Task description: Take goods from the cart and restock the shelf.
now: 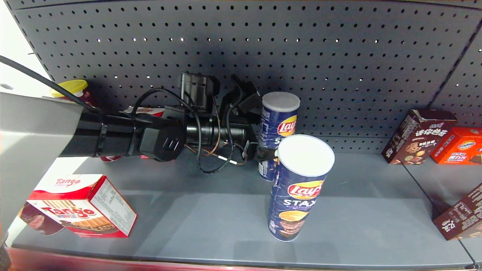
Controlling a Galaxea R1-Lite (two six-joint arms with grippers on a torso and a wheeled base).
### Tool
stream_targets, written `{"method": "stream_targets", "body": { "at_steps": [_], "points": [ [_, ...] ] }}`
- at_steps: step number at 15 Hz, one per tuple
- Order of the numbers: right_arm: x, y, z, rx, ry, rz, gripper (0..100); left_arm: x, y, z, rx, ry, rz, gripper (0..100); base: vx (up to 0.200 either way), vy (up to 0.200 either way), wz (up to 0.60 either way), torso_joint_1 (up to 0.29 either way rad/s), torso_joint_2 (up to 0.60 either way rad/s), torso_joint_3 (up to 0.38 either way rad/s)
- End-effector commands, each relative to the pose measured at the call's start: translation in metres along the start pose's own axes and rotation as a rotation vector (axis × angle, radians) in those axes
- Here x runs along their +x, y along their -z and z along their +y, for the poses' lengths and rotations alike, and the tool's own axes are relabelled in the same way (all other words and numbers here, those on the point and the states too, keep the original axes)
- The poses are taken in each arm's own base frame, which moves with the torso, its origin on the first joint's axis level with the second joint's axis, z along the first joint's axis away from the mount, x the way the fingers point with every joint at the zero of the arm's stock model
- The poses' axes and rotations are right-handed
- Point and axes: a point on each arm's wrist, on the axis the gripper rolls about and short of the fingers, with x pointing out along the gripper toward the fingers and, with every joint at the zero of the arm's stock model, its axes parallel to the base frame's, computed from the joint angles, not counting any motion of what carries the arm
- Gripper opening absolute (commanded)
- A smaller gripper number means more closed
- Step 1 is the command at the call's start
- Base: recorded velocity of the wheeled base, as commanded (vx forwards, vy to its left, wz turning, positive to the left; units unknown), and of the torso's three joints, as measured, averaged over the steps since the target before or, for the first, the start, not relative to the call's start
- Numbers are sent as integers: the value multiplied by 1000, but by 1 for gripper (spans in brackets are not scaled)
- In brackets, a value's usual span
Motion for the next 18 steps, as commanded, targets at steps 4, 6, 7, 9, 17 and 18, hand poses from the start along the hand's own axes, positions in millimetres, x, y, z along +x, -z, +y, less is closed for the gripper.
{"method": "stream_targets", "body": {
  "at_steps": [4,6,7,9,17,18],
  "points": [
    [0,0,0,0,0,0,100,-30,-5,-16,10,-99,21,100,0,0,0,0,0,0],
    [0,0,0,0,0,0,100,-30,1,-18,1,-141,55,100,0,0,0,0,0,0],
    [0,0,0,-1,0,0,100,-30,1,-17,-1,-183,74,100,0,0,0,0,0,0],
    [0,0,0,-1,0,0,100,-29,-1,-16,1,-243,95,100,0,0,0,0,0,0],
    [0,0,0,0,0,0,100,-28,4,-11,-39,-330,128,100,0,0,0,0,0,0],
    [0,0,0,0,0,0,100,-31,6,-8,-42,-343,134,100,0,0,0,0,0,0]
  ]
}}
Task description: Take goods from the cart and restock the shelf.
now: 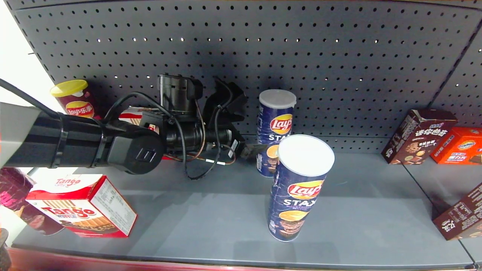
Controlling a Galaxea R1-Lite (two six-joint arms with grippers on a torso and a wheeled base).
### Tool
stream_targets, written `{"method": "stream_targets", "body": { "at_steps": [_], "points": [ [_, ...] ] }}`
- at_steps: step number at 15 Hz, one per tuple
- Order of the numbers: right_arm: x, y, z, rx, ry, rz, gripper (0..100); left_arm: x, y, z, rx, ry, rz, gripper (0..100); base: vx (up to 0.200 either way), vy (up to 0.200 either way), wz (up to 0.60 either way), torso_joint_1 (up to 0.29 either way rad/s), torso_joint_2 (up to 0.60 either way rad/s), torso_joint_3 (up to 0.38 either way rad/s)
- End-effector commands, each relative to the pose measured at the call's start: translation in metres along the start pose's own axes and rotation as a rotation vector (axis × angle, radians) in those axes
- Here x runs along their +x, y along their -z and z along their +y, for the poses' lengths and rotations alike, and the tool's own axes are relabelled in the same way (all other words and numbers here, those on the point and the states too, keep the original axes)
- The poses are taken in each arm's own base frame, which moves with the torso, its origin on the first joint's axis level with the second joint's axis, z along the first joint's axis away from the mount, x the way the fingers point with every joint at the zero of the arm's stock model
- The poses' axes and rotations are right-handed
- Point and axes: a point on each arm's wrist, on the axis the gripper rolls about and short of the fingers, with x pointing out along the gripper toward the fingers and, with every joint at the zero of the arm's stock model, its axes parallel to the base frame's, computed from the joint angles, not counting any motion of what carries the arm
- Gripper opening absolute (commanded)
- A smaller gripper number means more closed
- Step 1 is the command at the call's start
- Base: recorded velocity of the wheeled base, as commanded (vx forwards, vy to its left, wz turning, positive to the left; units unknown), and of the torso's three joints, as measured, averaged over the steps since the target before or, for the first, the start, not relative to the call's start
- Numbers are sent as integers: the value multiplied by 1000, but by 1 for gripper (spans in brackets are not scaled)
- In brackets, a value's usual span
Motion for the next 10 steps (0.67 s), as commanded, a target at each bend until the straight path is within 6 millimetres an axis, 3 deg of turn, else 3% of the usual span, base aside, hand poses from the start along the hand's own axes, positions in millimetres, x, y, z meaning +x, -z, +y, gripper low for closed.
{"method": "stream_targets", "body": {
  "at_steps": [1,10],
  "points": [
    [0,0,0,1,0,0,100,-1,2,4,-2,-14,4,100,0,0,0,0,0,0],
    [0,0,0,-1,0,0,100,1,0,10,-55,-95,-11,100,0,0,0,0,0,0]
  ]
}}
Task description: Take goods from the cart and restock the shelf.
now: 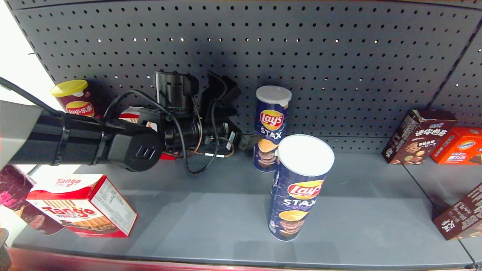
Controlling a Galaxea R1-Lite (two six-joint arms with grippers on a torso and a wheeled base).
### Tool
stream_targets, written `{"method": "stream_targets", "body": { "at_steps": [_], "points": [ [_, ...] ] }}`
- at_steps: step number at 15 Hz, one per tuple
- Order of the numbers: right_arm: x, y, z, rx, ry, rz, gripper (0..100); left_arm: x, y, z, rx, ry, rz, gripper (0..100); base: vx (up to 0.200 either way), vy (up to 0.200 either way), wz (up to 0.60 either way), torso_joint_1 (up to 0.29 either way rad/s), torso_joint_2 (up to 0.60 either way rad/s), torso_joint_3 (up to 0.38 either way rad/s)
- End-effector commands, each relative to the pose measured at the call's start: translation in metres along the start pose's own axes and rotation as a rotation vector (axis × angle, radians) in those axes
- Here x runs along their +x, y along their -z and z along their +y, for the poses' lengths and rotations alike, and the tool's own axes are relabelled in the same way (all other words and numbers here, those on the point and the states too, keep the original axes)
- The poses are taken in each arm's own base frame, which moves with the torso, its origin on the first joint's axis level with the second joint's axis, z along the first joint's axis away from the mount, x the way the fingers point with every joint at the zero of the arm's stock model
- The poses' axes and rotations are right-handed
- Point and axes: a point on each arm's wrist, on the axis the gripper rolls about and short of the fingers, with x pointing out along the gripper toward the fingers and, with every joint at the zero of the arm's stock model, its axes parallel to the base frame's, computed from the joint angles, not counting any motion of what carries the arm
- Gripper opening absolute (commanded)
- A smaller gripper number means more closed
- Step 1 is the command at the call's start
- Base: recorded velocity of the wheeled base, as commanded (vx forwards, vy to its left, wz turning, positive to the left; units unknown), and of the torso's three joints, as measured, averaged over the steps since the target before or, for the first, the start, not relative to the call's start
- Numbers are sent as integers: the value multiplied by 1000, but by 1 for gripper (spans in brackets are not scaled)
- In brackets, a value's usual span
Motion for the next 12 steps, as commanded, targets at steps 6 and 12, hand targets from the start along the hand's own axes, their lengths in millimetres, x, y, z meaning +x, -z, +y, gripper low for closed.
{"method": "stream_targets", "body": {
  "at_steps": [6,12],
  "points": [
    [0,0,0,0,0,1,100,-24,12,-6,-7,4,33,100,0,0,0,0,0,0],
    [0,0,0,-1,0,-1,100,-19,22,-1,60,-94,103,100,0,0,0,0,0,0]
  ]
}}
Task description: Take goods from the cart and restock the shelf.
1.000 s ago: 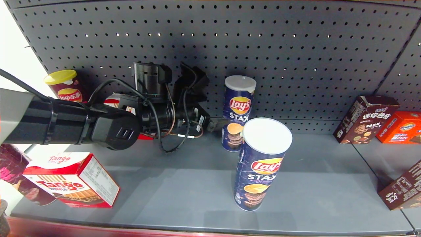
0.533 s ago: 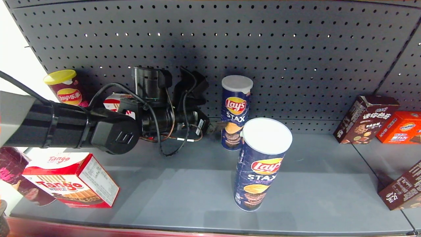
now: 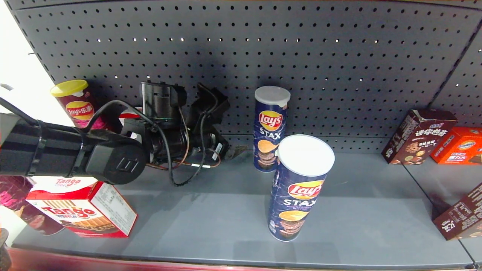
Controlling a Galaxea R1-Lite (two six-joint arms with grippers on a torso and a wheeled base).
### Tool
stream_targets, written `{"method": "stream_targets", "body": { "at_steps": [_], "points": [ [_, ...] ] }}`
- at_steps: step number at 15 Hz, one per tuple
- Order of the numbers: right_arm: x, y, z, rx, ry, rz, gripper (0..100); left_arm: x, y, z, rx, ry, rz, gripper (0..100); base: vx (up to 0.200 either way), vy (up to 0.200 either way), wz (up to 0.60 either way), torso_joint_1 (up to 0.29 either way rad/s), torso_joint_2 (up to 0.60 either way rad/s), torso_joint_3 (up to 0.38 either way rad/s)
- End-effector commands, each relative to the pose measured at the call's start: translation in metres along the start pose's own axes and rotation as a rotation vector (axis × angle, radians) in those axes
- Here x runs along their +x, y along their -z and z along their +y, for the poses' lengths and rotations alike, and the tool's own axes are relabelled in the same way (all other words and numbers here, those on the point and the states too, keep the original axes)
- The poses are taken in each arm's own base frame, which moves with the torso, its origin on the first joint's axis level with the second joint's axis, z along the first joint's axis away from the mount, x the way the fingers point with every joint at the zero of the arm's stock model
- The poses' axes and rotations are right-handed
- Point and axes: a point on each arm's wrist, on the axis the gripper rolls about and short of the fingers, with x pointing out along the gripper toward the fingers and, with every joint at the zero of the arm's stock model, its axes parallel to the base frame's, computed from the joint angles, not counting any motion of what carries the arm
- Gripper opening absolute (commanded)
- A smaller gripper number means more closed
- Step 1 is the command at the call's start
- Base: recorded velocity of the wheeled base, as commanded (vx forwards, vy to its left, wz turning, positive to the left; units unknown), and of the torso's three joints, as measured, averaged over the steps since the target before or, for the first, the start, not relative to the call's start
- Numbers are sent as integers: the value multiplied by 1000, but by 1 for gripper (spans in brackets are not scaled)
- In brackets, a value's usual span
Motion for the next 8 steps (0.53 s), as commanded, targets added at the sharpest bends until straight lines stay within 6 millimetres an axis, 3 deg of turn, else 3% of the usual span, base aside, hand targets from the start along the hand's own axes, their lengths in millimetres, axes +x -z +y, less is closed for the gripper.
{"method": "stream_targets", "body": {
  "at_steps": [1,8],
  "points": [
    [0,0,0,1,0,0,100,7,6,-2,-1,-2,23,100,0,0,0,0,0,0],
    [0,0,0,1,0,0,100,22,13,-8,-2,1,41,100,0,0,0,0,0,0]
  ]
}}
